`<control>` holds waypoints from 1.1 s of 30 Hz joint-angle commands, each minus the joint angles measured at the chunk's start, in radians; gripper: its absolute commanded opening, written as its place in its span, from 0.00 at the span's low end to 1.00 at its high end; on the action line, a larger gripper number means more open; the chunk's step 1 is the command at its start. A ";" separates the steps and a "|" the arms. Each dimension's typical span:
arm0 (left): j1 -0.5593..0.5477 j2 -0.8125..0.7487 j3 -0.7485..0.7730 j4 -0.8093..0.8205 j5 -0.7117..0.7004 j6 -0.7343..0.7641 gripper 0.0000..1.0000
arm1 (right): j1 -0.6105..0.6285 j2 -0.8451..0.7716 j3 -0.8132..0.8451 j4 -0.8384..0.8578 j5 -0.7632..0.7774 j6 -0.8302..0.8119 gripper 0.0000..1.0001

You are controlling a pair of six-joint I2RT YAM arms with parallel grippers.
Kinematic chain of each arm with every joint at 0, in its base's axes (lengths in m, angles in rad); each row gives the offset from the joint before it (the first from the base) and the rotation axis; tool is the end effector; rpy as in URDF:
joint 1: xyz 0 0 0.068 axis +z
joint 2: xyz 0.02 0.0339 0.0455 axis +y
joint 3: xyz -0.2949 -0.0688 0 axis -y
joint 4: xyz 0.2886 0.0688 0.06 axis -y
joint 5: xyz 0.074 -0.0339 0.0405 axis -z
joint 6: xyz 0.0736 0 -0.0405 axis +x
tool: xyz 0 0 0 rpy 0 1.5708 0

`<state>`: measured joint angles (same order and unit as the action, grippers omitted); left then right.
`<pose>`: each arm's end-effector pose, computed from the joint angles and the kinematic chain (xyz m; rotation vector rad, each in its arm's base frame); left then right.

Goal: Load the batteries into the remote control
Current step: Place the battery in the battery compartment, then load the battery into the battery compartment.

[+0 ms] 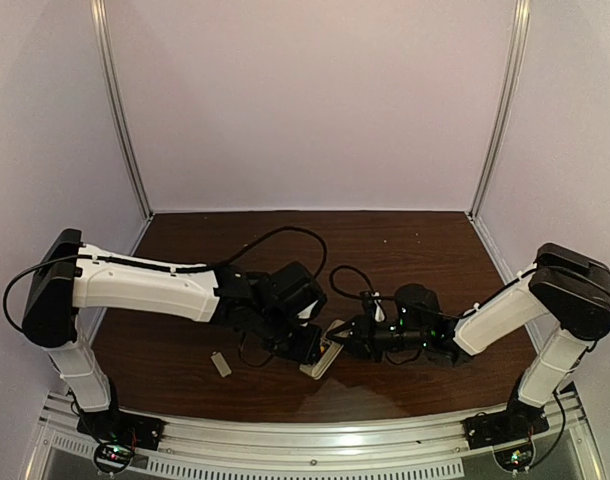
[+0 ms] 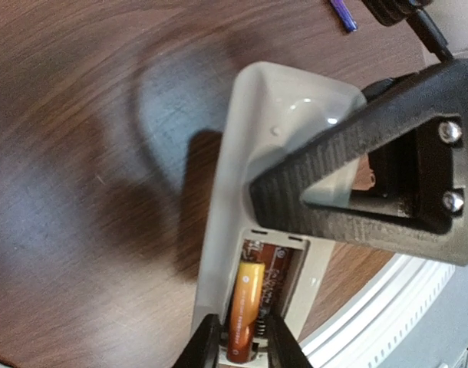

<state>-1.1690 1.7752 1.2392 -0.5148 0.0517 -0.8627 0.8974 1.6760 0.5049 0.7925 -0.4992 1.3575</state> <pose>0.1654 -0.3990 0.1785 0.4513 2.7963 -0.6790 0.1891 0.2935 0.1130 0.1458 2.4759 1.7650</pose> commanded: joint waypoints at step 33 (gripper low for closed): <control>0.016 -0.113 -0.071 0.065 -0.060 0.168 0.62 | 0.008 -0.005 0.048 0.012 -0.070 -0.015 0.00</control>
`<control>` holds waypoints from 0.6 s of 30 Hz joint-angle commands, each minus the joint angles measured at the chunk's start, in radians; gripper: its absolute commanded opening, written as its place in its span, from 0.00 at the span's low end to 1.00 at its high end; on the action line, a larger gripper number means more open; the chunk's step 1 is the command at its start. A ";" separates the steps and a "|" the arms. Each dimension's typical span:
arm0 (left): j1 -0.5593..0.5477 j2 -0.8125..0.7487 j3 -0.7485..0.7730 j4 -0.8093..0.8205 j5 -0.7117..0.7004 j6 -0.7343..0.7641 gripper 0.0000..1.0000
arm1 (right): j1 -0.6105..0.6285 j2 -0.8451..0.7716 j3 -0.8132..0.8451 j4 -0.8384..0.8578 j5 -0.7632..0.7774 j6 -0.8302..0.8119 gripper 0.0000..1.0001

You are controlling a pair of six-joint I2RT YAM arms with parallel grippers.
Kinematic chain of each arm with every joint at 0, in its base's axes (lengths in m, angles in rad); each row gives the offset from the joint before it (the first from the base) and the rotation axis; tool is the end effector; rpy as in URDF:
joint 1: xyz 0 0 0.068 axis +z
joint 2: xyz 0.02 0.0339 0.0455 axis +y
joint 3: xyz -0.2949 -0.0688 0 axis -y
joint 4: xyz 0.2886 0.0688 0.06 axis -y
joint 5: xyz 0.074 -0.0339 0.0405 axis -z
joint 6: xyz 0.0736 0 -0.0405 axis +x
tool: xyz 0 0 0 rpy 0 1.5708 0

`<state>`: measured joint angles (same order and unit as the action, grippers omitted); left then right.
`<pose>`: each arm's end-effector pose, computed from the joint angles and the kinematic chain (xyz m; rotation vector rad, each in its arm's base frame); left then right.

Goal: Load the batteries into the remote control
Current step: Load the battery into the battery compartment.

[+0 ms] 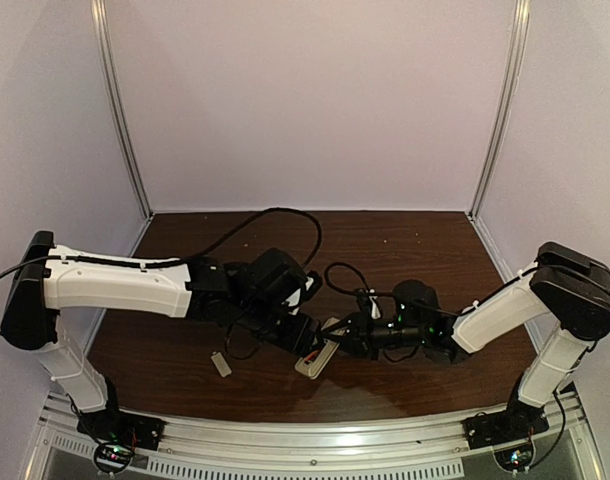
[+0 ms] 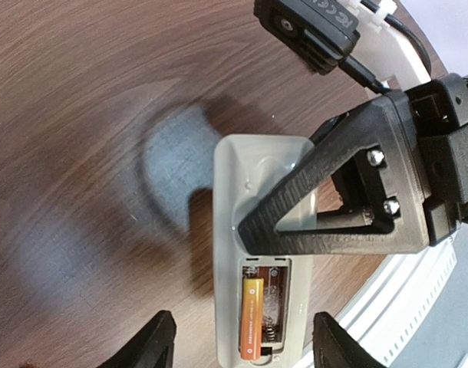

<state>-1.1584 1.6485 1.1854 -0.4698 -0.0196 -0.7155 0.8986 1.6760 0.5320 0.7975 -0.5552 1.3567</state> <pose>0.1680 -0.3803 0.2137 0.5767 2.6008 -0.6934 0.1898 0.3007 0.1225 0.0779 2.4668 1.8307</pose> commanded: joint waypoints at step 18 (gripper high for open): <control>0.026 0.089 0.006 -0.016 -0.007 0.001 0.47 | 0.018 -0.007 0.023 0.029 -0.029 -0.001 0.00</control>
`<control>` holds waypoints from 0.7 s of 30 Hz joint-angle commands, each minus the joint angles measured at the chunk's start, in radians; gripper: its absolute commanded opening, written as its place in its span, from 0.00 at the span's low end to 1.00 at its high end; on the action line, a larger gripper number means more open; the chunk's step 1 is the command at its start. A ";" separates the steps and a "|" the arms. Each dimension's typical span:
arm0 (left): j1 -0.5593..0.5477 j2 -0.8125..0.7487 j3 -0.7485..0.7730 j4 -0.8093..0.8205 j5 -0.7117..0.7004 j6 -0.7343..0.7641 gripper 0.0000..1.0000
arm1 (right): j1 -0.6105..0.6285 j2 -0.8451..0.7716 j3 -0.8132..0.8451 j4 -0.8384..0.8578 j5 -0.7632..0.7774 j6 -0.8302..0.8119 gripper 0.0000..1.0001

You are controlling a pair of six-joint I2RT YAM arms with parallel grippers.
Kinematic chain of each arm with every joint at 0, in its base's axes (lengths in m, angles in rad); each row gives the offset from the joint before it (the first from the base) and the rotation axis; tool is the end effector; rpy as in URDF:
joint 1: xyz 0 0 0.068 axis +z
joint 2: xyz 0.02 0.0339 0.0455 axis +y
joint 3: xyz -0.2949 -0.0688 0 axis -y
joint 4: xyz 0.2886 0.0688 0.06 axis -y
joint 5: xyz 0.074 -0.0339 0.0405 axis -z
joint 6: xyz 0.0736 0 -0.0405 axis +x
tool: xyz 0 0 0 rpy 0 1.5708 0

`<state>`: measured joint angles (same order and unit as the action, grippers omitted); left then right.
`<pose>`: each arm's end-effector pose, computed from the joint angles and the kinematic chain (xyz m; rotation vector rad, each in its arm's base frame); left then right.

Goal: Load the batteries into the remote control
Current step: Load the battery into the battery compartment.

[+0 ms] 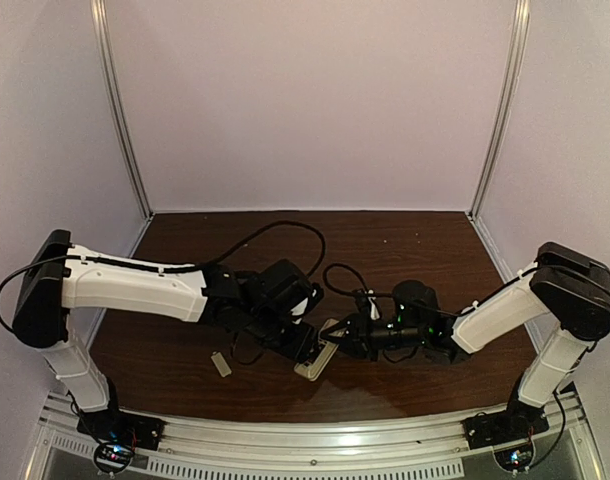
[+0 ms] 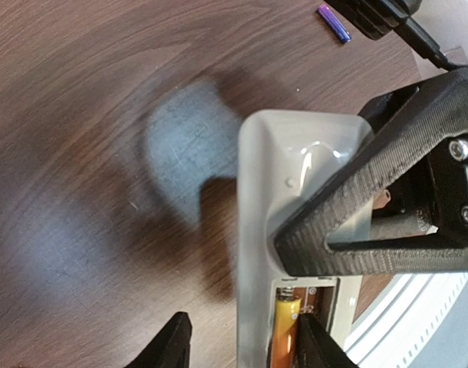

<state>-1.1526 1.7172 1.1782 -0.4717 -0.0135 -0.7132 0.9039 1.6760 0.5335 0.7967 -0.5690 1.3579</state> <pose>0.1714 -0.3833 0.1836 0.5900 2.6663 -0.6200 0.1874 0.3022 0.1231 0.0603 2.4753 1.8439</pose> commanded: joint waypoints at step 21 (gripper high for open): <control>0.040 -0.151 -0.027 0.067 0.013 0.151 0.67 | 0.003 -0.014 0.010 0.011 -0.051 -0.018 0.00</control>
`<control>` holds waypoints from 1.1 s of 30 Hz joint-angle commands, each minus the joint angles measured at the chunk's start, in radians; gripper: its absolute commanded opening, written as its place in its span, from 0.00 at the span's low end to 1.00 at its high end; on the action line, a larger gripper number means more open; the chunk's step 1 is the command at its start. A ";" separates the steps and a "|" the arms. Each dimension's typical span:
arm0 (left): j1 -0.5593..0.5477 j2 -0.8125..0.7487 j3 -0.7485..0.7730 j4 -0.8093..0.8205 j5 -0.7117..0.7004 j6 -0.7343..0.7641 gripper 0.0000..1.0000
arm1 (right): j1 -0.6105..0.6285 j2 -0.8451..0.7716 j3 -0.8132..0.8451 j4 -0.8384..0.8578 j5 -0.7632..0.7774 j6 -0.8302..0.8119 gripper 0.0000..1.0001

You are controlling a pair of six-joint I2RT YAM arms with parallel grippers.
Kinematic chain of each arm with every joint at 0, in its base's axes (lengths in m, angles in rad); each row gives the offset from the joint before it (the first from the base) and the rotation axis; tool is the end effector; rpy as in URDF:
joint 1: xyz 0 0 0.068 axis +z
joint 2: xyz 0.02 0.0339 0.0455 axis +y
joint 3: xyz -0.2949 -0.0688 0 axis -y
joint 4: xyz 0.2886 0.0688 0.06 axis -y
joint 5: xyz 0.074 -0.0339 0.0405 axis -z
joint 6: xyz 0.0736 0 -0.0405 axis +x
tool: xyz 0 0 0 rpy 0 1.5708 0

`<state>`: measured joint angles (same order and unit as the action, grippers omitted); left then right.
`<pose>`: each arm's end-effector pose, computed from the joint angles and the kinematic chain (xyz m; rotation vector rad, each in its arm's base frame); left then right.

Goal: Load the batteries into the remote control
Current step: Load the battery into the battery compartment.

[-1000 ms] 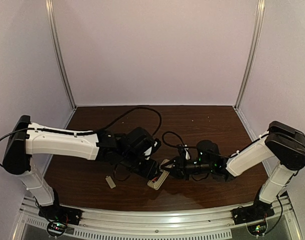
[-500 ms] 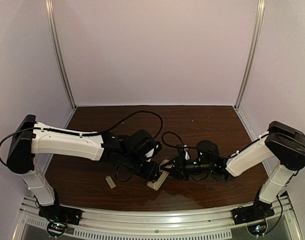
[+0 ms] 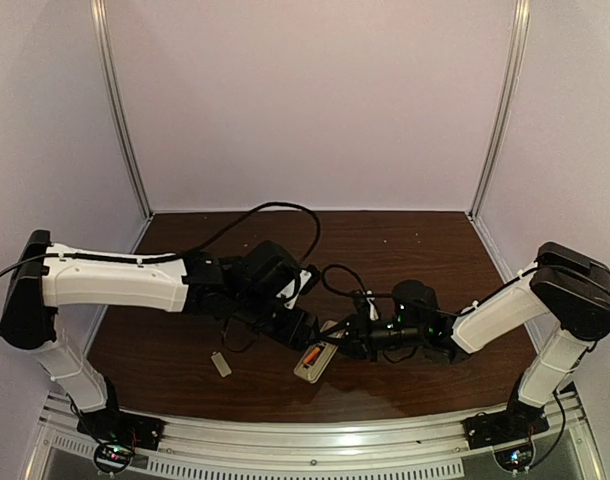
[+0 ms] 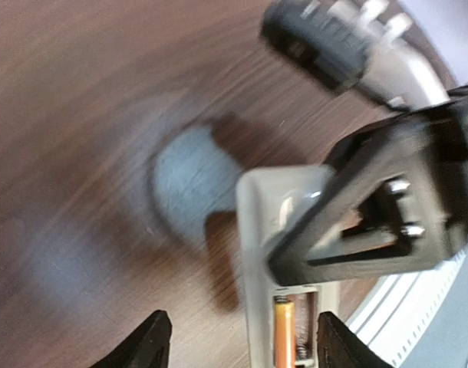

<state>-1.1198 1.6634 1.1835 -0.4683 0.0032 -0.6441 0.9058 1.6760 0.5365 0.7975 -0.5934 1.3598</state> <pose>0.1816 -0.3754 0.2072 0.6305 2.5948 -0.6660 0.1856 0.3034 0.1244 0.0362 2.4835 1.8660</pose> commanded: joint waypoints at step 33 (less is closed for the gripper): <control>0.022 -0.299 -0.536 0.702 0.477 0.234 0.65 | 0.018 -0.069 0.121 -0.084 -0.281 -0.148 0.00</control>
<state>-1.1049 1.3418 0.6559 0.1768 0.4534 -0.3946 0.9146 1.6310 0.6353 0.6891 -0.8520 1.2255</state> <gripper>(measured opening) 0.655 0.227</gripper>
